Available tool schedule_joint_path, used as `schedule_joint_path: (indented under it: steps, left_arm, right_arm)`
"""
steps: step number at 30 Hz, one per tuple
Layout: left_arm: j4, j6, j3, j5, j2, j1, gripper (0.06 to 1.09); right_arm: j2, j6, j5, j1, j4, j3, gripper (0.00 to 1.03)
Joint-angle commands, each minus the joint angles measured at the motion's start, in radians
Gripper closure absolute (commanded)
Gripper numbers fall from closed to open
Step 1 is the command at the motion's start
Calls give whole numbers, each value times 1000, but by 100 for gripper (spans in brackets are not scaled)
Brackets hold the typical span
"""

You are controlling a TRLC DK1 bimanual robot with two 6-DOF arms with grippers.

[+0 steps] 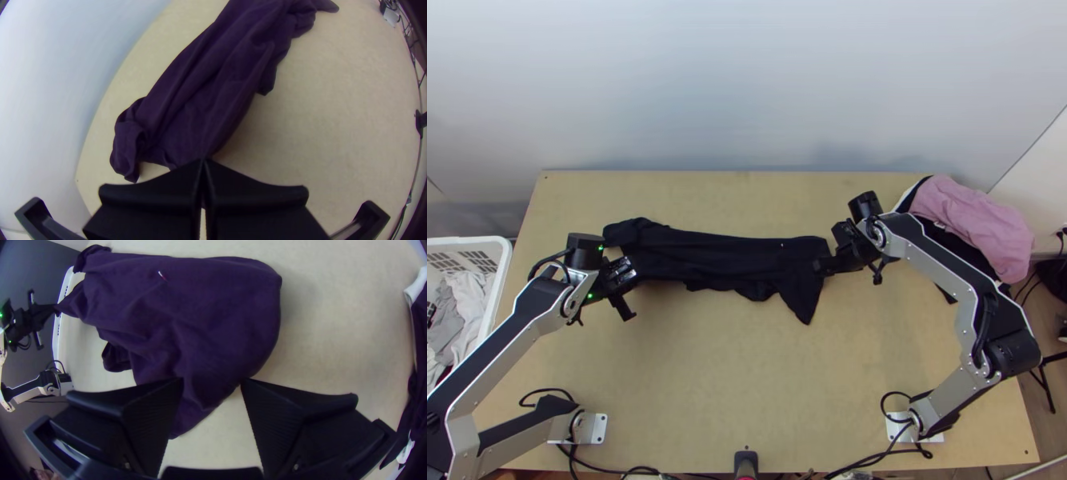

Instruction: Fold the t-shirt

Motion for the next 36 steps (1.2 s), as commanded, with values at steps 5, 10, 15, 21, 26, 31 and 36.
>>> schedule_joint_path:
  steps: [5,10,15,21,26,31,36]
  left_arm:
    - [0,4,-4,4,-4,13,105]
    - [4,3,-9,9,-7,25,105]
    - [-6,-19,3,23,-73,62,105]
    - [-96,-77,71,67,-204,120,105]
    - [-104,-145,212,89,-273,180,105]
    - [-87,-257,441,219,-283,366,105]
    - [-9,-363,591,297,-268,430,105]
  right_arm:
    - [18,-7,36,11,91,3,86]
    - [10,-16,38,12,105,-8,100]
    - [-131,-16,36,3,78,-1,100]
    - [-332,-22,35,6,-76,85,100]
    - [-467,-25,36,5,-116,188,100]
    - [-570,-25,38,3,-122,363,100]
    - [-582,-24,44,0,-124,579,100]
